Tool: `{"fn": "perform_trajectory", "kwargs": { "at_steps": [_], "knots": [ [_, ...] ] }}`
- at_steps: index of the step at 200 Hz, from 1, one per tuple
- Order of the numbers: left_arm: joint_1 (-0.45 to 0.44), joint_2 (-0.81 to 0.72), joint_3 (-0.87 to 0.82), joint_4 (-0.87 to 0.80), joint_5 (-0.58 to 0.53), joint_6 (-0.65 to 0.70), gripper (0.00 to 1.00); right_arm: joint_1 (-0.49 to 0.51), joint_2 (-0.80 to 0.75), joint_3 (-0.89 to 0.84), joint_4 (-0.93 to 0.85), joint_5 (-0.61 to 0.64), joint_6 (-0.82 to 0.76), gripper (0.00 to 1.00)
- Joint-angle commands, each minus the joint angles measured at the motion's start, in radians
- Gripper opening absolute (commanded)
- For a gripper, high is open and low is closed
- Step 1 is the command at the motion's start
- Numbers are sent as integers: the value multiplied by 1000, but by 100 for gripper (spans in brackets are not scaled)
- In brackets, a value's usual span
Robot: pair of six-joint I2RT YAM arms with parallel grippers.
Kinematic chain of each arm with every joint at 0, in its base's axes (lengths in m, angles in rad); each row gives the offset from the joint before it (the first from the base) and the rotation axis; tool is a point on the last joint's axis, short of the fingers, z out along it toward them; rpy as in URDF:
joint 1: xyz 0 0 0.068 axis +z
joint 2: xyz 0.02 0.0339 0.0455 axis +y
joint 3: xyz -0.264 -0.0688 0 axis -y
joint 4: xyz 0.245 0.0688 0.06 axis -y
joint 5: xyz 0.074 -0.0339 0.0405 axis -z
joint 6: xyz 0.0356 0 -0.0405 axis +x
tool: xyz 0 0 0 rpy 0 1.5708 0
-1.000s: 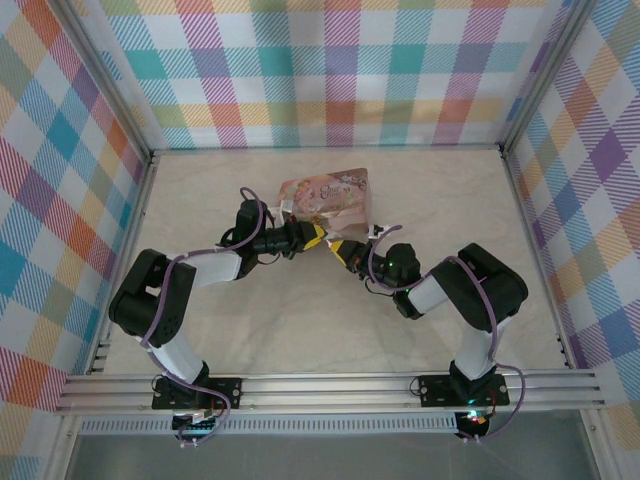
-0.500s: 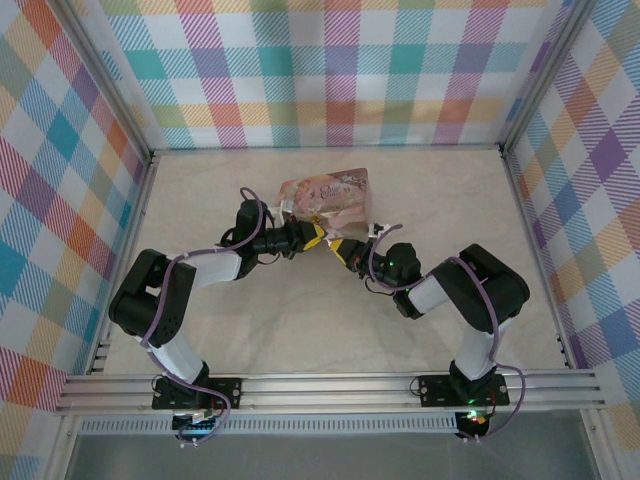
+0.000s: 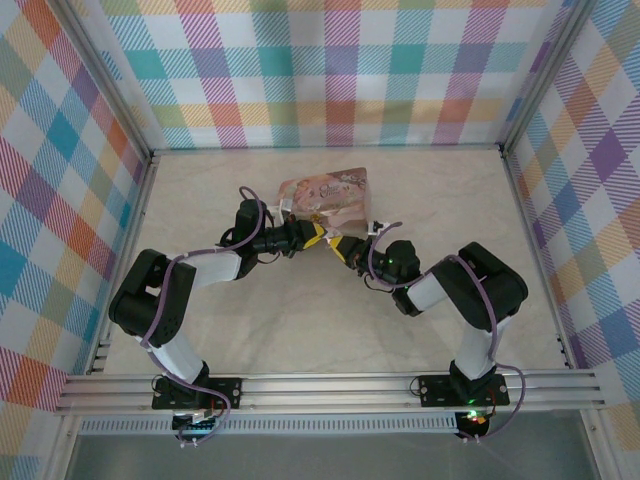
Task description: Unlock a padlock with a key
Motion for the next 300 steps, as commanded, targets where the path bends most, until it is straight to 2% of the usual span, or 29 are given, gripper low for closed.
{"fn": "perform_trajectory", "kwargs": {
  "at_steps": [1,21,49,77,101,127,166,194,221,235,271,300],
  "knots": [
    [-18,-36,-5,74,85,-6,9,0,20,48,38,15,87,0],
    [-22,-35,-1,76,91,-4,8,-2,21,54,38,34,158,0],
    [-23,-37,0,69,90,2,8,-2,-7,58,37,30,171,0],
    [-27,-35,1,71,90,2,8,4,-27,69,-49,19,189,0],
    [-30,-38,5,73,92,4,8,9,21,49,40,74,272,0],
    [-33,-42,4,72,98,6,8,8,10,65,34,83,242,0],
    [-55,-36,20,49,121,29,4,27,38,180,-108,52,207,0],
    [-70,-42,26,30,137,48,3,27,111,242,-29,56,272,0],
    [-74,-46,32,23,148,57,3,44,92,303,-169,26,208,0],
    [-74,-42,35,25,156,55,2,44,83,295,-176,39,196,0],
    [-64,-63,34,-77,101,105,3,36,79,224,-142,28,184,8],
    [-48,-95,52,-259,23,198,4,32,36,139,-193,8,128,27]
  ]
}}
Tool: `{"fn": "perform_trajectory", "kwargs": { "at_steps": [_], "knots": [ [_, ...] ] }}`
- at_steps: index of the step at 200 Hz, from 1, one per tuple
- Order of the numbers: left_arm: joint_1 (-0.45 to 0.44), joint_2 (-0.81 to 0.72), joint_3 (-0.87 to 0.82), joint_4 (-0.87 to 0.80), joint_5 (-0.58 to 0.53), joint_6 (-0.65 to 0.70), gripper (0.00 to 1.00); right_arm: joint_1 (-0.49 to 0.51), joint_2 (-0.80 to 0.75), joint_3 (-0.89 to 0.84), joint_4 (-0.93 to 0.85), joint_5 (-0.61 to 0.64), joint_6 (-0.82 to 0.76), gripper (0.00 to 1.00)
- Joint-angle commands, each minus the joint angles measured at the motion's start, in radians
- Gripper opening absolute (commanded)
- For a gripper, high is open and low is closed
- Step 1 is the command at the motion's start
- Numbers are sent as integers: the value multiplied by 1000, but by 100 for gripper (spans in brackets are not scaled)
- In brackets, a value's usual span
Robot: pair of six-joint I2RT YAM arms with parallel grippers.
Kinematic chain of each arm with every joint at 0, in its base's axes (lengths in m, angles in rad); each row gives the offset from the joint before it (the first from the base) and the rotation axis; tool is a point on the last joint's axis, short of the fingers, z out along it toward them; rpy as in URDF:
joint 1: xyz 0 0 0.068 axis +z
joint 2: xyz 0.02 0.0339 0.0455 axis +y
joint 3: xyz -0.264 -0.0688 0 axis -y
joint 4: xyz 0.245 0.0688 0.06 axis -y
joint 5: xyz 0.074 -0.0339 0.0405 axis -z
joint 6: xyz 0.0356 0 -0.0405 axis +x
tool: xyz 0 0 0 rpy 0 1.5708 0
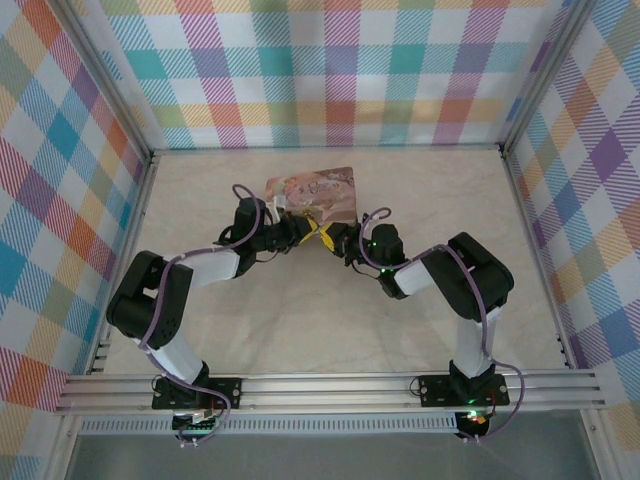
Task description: Unlock a padlock with a key
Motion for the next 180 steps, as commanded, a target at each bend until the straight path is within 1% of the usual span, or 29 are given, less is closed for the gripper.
{"fn": "perform_trajectory", "kwargs": {
  "at_steps": [1,13,23,44,56,71,76,96,121,133,154,180],
  "knots": [
    [-52,-70,39,-152,158,101,4,17,-52,-49,-8,-28,-65,28],
    [-53,-80,55,-233,124,142,4,13,-77,-87,-24,-40,-92,32],
    [-51,-86,58,-249,111,148,4,11,-104,-115,-70,-52,-121,35],
    [-53,-92,69,-295,81,158,5,10,-173,-153,-203,-91,-209,37],
    [-53,-96,70,-315,71,165,5,10,-229,-163,-317,-112,-282,37],
    [-55,-100,70,-330,59,166,6,12,-315,-148,-539,-119,-404,37],
    [-57,-100,68,-338,53,164,6,12,-342,-139,-641,-118,-443,37],
    [-64,-104,72,-362,32,162,7,12,-446,-129,-860,-76,-558,37],
    [-86,-101,87,-396,1,155,7,24,-536,-70,-1119,-14,-721,34],
    [-94,-93,93,-402,1,142,7,36,-562,-55,-1166,8,-789,34],
    [-100,-80,95,-386,10,106,7,86,-596,0,-1279,97,-929,34],
    [-103,-70,109,-395,15,89,8,141,-590,53,-1306,176,-1071,39]
  ]
}}
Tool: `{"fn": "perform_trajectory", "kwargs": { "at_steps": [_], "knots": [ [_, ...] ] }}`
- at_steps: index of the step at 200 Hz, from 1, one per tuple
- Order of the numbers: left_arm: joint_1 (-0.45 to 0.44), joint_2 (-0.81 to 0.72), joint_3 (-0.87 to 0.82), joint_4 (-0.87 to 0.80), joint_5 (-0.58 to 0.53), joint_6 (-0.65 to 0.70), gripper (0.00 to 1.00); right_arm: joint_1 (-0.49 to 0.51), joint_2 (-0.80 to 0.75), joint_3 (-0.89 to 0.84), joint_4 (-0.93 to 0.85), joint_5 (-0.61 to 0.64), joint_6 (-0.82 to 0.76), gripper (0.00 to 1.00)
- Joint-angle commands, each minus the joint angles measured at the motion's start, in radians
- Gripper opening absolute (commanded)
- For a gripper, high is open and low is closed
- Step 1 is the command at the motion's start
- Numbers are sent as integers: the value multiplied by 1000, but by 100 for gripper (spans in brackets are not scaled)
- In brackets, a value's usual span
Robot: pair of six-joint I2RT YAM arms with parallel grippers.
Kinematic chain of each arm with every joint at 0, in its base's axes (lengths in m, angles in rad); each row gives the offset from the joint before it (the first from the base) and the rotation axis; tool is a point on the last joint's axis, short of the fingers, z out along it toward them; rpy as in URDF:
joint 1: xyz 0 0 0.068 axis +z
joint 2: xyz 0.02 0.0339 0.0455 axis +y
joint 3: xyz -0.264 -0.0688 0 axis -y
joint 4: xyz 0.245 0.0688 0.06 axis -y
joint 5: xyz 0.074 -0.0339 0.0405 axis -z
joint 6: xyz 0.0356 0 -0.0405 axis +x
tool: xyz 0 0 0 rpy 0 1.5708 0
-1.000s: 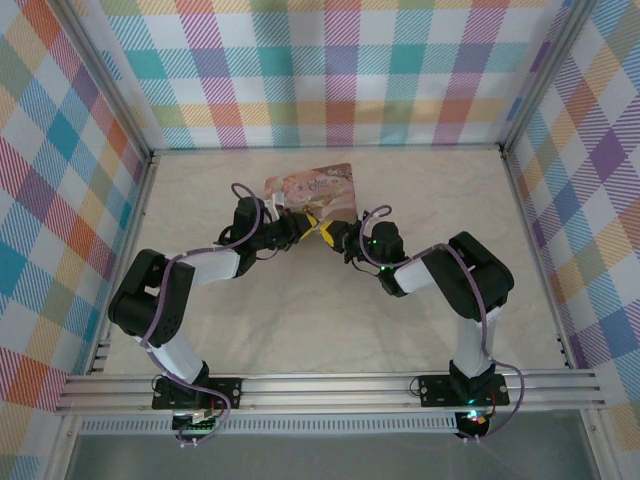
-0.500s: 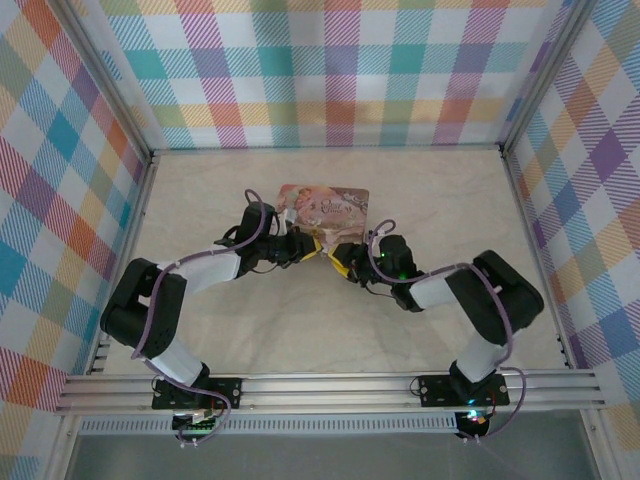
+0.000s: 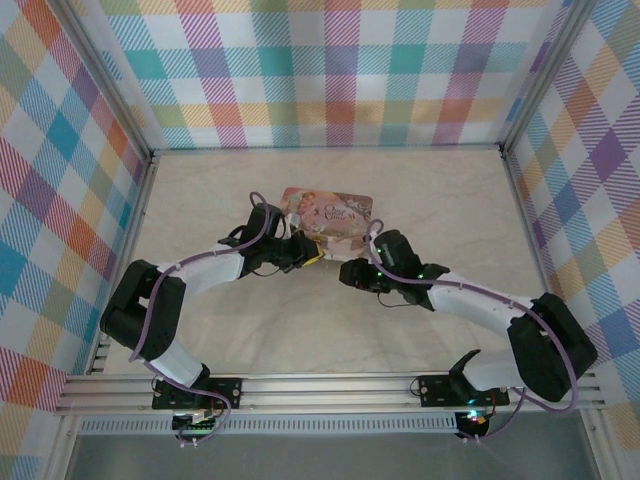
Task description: Unlock a padlock with a key
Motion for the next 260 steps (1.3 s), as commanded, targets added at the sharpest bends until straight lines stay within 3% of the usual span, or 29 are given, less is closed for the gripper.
{"fn": "perform_trajectory", "kwargs": {
  "at_steps": [1,79,169,237,247,260],
  "knots": [
    [-15,-9,46,14,39,-38,8,43,-8,63,-122,104,-223,39],
    [-16,-3,82,-25,45,-36,8,88,154,254,-166,233,-439,49],
    [-13,-6,105,-54,54,-18,8,94,267,378,-215,252,-534,48],
    [-8,0,106,-61,61,-8,8,102,288,416,-241,269,-568,41],
    [-8,3,107,-60,63,-9,8,102,286,418,-241,266,-573,36],
    [-7,3,105,-60,63,-8,8,102,293,423,-247,259,-587,22]
  ]
}}
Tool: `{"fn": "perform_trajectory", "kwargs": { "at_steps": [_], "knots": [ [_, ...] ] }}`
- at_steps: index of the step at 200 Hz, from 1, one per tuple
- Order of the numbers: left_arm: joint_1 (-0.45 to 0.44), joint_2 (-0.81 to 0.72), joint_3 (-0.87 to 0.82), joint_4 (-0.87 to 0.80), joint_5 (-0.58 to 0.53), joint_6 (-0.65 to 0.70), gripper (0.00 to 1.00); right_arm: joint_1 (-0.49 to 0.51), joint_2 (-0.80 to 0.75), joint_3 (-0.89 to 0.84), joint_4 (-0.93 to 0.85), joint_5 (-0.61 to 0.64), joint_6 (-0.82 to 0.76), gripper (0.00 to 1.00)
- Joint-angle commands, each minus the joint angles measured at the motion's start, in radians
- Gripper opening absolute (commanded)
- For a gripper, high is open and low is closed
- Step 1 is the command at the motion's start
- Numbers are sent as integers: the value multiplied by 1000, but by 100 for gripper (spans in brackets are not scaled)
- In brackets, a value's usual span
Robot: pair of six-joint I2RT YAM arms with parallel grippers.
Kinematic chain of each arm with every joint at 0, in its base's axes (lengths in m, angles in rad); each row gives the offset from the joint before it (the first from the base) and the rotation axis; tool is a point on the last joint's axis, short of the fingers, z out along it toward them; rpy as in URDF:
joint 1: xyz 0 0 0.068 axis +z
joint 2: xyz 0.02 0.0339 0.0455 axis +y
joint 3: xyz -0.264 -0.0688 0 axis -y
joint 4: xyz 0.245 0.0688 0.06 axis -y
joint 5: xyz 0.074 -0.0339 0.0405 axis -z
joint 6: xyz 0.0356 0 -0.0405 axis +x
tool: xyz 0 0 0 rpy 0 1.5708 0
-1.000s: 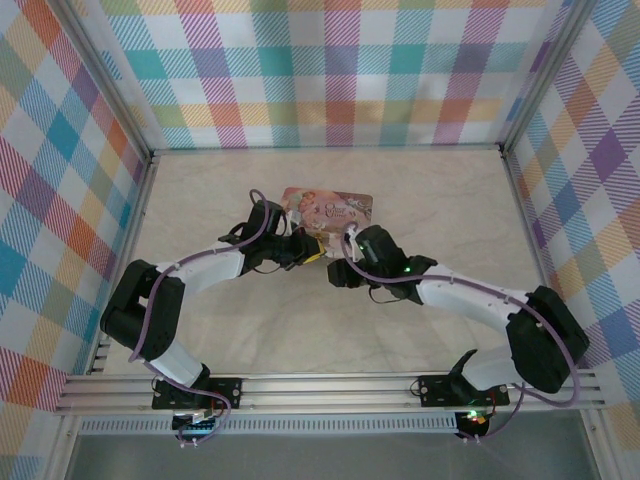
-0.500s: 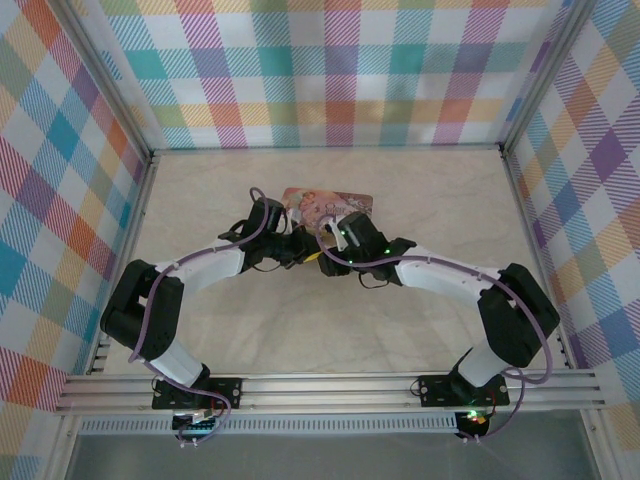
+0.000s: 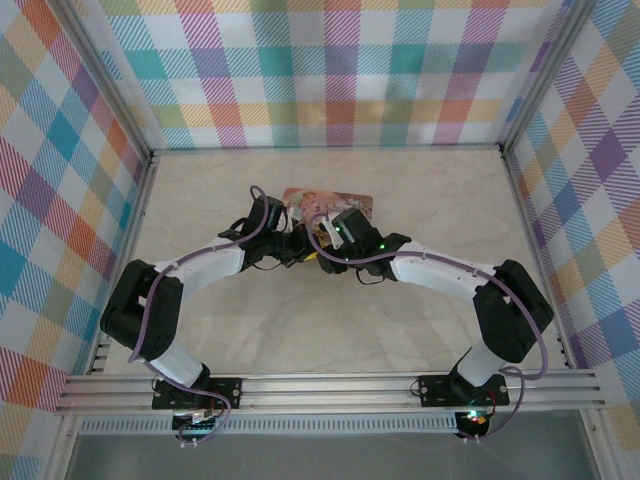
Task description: Unlock a padlock with a key
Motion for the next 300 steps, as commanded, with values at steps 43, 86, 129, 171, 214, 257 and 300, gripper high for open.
{"fn": "perform_trajectory", "kwargs": {
  "at_steps": [43,86,129,171,214,257,300],
  "knots": [
    [-4,-4,31,26,61,9,8,7,35,33,-31,-26,-42,4],
    [-3,-6,29,21,60,13,8,8,21,21,-16,-22,-37,33],
    [-3,-10,25,23,55,15,8,8,29,20,-19,-34,-40,20],
    [2,-10,20,26,49,17,10,8,40,1,-10,-52,-40,0],
    [3,6,-15,63,37,3,14,8,55,-29,14,-60,-43,0],
    [3,37,-65,91,7,-5,33,8,96,-54,39,-61,-51,0],
    [10,40,-110,92,-31,-7,41,8,148,-51,30,-67,-63,0]
  ]
}}
